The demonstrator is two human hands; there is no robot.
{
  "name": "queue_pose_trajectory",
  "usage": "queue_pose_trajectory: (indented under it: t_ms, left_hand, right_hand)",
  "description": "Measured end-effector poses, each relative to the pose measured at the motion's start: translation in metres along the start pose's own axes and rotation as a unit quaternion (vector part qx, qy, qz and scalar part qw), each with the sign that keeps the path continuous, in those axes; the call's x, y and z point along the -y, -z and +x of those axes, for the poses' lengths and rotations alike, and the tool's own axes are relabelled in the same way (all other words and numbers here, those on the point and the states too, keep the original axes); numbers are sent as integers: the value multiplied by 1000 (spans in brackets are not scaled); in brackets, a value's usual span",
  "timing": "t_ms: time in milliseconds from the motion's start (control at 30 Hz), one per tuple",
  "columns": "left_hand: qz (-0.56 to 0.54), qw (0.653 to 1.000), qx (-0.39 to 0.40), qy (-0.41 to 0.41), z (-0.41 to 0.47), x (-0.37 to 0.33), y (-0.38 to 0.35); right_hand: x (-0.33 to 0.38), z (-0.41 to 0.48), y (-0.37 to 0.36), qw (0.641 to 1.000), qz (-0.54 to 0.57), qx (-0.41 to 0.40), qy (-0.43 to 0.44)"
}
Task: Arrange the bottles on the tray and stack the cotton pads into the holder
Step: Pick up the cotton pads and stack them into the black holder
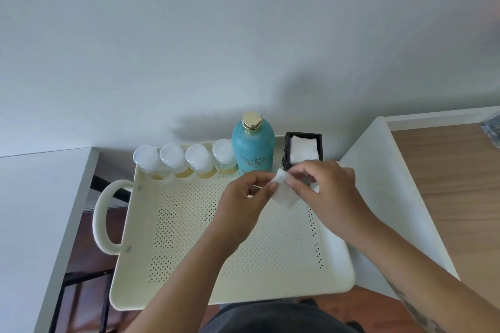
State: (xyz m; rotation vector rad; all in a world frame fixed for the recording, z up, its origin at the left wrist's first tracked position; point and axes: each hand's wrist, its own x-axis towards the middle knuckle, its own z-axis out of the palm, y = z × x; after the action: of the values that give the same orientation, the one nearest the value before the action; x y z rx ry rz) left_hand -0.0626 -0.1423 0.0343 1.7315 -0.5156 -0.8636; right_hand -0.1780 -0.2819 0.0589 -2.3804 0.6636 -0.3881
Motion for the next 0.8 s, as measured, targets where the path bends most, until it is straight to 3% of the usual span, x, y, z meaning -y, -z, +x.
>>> queue_pose_trajectory:
  t_ms: [133, 233, 367, 533, 667, 800]
  left_hand:
    - [-3, 1000, -13, -15, 5, 2, 0]
    - [22, 999, -42, -4, 6, 14, 2]
    - [141, 987, -67, 25, 2, 44, 7]
    - [319, 943, -95, -17, -4, 84, 24]
    - [437, 890, -131, -12, -10, 107, 34]
    - [478, 864, -156, 27, -11, 127, 49]
  right_hand:
    - [3, 3, 5, 996, 84, 9, -38]
    - [-2, 14, 10, 986, 140, -40, -84]
    - [-13, 35, 9, 961, 184, -123, -164]
    - [-21, 48, -5, 956, 144, -141, -212]
    - [-23, 45, -8, 961, 79, -170, -201]
    - [-17, 38, -5, 977, -40, -205, -47]
